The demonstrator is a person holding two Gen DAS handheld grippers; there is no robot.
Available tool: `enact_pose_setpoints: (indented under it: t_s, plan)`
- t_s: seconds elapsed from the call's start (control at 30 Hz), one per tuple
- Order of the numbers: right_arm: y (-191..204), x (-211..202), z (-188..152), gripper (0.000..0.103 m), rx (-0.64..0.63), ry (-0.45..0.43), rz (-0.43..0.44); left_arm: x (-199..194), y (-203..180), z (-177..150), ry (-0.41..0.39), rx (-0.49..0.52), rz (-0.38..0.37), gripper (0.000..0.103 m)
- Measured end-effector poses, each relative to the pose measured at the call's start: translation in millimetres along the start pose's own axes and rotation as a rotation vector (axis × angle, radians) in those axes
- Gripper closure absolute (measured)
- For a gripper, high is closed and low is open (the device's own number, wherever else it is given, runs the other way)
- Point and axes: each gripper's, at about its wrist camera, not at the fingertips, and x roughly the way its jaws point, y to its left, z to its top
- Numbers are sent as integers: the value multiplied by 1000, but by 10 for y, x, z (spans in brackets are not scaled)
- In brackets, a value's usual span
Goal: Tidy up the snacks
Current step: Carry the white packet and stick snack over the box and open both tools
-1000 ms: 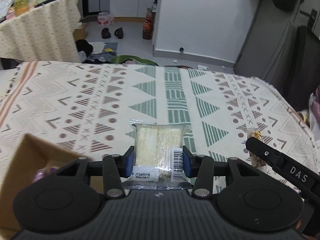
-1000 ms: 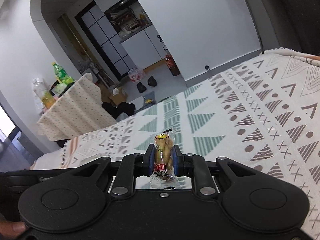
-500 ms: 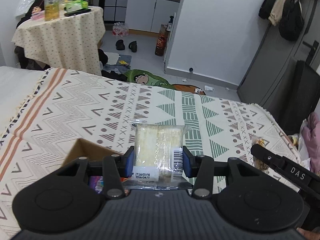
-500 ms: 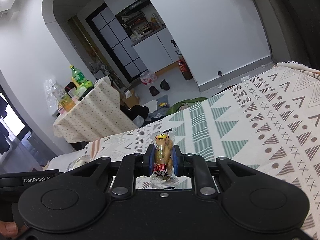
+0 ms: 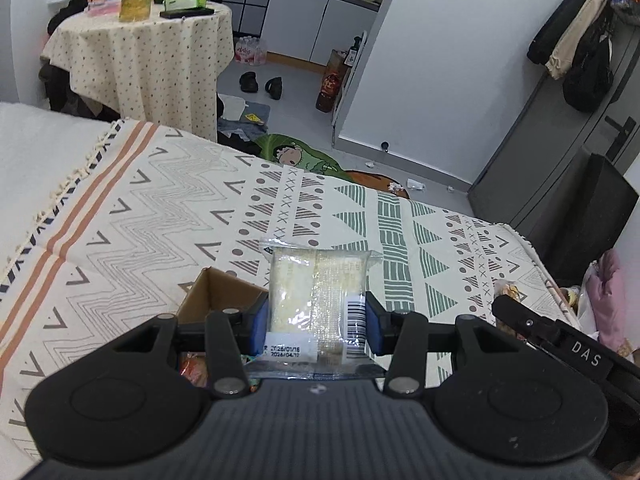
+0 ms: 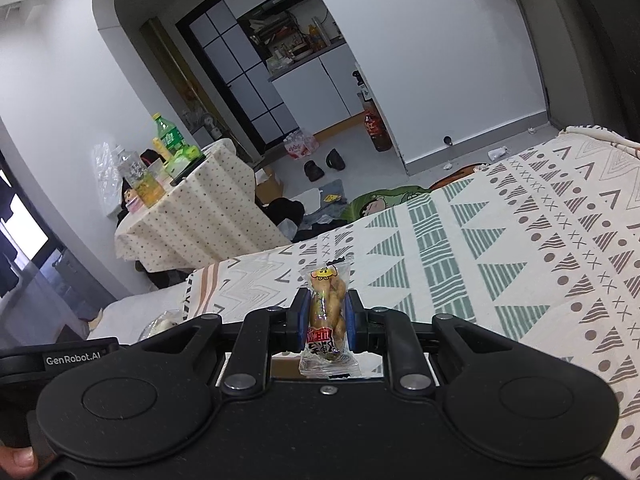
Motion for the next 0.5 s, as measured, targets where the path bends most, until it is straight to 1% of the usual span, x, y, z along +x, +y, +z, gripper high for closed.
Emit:
enact_pose_setpoints:
  t_s: [0.27, 0.5]
  plan:
    - [311, 81, -99, 85, -10, 18, -14, -34, 298, 26, 18, -21, -29, 57]
    - [534, 220, -241, 85, -16, 58, -33, -26, 514, 23, 32, -35, -56, 57]
